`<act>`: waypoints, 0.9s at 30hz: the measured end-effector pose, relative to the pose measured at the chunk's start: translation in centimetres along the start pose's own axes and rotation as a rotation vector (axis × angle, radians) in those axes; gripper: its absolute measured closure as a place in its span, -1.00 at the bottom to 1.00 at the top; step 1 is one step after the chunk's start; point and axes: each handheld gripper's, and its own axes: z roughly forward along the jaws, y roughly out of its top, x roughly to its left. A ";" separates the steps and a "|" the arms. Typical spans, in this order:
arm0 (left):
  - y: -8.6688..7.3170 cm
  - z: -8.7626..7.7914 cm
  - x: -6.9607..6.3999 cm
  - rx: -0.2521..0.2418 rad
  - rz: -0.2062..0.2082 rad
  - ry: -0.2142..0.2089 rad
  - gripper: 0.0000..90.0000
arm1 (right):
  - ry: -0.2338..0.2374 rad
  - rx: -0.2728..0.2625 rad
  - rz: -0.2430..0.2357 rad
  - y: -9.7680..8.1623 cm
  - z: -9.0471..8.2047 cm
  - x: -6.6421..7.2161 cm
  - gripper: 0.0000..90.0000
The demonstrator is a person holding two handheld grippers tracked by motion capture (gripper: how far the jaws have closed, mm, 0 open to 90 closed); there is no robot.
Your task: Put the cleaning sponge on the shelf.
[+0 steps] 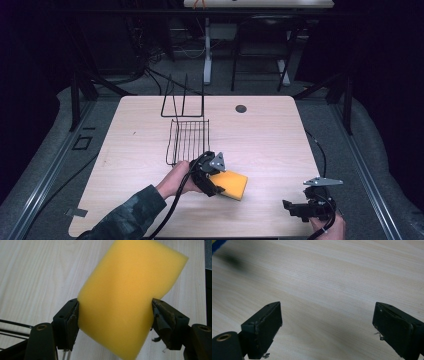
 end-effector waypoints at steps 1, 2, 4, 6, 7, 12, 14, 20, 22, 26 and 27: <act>-0.1 -0.2 0.0 0.000 -0.002 0.004 -0.37 | 0.000 0.002 0.002 0.0 0.0 0.0 -0.81; -0.1 -0.3 0.0 0.001 -0.004 0.009 -0.37 | 0.000 0.003 0.002 0.0 0.0 0.0 -0.81; -0.2 -0.7 0.1 -0.003 -0.007 0.014 -0.37 | -0.001 0.013 0.001 0.0 -0.1 0.0 -0.81; -0.4 -1.0 0.1 -0.008 -0.013 0.022 -0.37 | -0.001 0.015 0.000 0.0 -0.1 0.0 -0.81; -0.4 -1.2 0.1 -0.006 -0.015 0.023 -0.37 | -0.002 0.016 0.001 0.0 -0.1 0.0 -0.81; -0.8 -1.9 0.2 -0.016 -0.032 0.042 -0.37 | -0.001 0.012 0.000 0.0 0.0 0.1 -0.81; -0.9 -2.2 0.3 -0.015 -0.032 0.046 -0.37 | -0.001 0.013 -0.001 0.0 0.0 0.1 -0.81; -1.3 -3.1 0.4 -0.026 -0.049 0.063 -0.37 | -0.001 0.013 0.000 0.0 0.0 0.1 -0.80; -1.4 -3.4 0.4 -0.034 -0.054 0.071 -0.37 | -0.001 0.011 -0.003 0.0 0.0 0.1 -0.80; -1.6 -4.0 0.5 -0.037 -0.064 0.083 -0.37 | -0.002 0.012 -0.004 0.0 0.0 0.1 -0.80; -1.7 -4.1 0.6 -0.036 -0.059 0.089 -0.37 | -0.001 0.012 -0.004 0.0 0.0 0.1 -0.80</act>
